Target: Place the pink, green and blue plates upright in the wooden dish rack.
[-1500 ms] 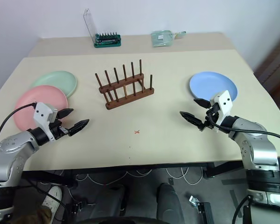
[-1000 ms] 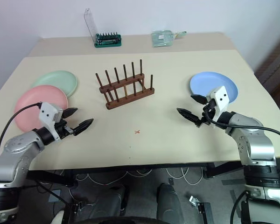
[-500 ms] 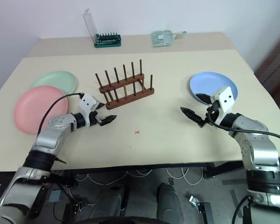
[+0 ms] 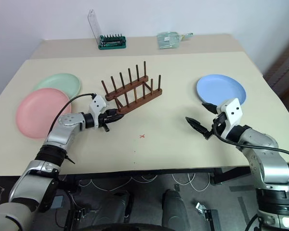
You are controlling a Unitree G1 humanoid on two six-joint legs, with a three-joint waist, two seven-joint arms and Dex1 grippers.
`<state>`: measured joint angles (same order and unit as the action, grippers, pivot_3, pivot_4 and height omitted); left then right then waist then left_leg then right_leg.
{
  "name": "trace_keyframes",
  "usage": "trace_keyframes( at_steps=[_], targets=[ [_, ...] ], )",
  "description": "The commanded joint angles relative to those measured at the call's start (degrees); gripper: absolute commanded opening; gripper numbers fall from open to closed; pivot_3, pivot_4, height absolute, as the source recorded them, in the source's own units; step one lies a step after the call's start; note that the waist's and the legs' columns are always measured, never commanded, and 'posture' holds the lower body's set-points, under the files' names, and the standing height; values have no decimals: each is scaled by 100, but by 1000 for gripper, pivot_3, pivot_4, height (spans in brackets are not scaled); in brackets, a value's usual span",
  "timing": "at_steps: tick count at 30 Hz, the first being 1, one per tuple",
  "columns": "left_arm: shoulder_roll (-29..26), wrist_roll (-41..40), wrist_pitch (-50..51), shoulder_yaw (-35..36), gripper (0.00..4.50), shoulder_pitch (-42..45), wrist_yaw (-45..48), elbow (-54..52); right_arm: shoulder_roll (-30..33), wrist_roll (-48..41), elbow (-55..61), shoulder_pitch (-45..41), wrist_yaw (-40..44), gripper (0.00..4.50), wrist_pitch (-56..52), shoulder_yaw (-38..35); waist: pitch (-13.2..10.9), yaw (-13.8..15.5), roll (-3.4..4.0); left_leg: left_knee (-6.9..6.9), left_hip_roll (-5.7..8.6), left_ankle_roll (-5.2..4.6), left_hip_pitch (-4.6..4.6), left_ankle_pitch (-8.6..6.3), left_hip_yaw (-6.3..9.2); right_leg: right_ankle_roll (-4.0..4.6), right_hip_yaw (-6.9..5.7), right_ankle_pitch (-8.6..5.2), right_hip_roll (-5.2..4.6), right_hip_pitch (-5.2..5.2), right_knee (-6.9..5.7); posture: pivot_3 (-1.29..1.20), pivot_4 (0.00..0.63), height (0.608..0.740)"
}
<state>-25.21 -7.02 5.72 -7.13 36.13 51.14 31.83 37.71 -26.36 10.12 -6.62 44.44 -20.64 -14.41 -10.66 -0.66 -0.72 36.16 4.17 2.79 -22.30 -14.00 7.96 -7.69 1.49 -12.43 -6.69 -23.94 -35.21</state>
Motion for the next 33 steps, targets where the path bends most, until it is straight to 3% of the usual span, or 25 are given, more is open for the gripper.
trace_keyframes(
  at_steps=[1, 10, 20, 26, 30, 31, 33],
  targets=[
    [58, 62, -18, -68, 707, -101, 71, -239, -14, -112, 283, -41, -32, 4500, 11, -87, 0, -2, 0, 0, 0, 0, 0, 0, 0, 0, 0, 0, 0, 0, 0, 0, 150, 740],
    [177, -95, 156, -443, 707, -437, 859, -1286, 18, 56, 118, -144, 71, 4500, 63, 97, -1, 5, 0, -2, 0, -1, -1, -1, 0, 0, 0, 0, 0, 0, 1, 0, 150, 740],
    [284, 86, 12, -560, 707, -125, 1003, -994, -15, 131, 110, -115, 26, 4500, 89, 154, -1, -3, -1, -1, 0, -1, -1, -1, 0, 0, 0, -1, 0, 0, 1, 0, 150, 740],
    [45, 205, 66, -374, 3476, -177, 768, -825, 26, 267, 246, 37, -37, 4500, 54, 214, -1, -12, -1, -2, -1, -1, 0, -1, 1, 0, 0, -1, 1, -1, 0, 0, 150, 740],
    [-224, 166, 282, -319, 3476, -461, 722, -1210, 82, 386, 287, 123, -44, 4500, -38, 301, 0, -39, 1, -4, -3, -2, 2, -1, 1, 0, 0, -1, 3, -2, -1, 0, 150, 740],
    [-302, 102, 433, -299, 3509, -586, 756, -1414, 96, 469, 256, 122, -49, 4237, -38, 369, 0, -37, 1, -4, -3, -1, 2, -1, 0, 0, 0, -1, 3, -2, -2, 0, 150, 740],
    [-467, -41, 686, -196, 2958, -954, 776, -1952, 111, 686, 156, 60, -137, 3663, -114, 568, 0, -58, 2, -4, -4, -1, 2, -1, 0, 0, 0, -1, 3, -3, -2, 0, 150, 740]
  ],
)
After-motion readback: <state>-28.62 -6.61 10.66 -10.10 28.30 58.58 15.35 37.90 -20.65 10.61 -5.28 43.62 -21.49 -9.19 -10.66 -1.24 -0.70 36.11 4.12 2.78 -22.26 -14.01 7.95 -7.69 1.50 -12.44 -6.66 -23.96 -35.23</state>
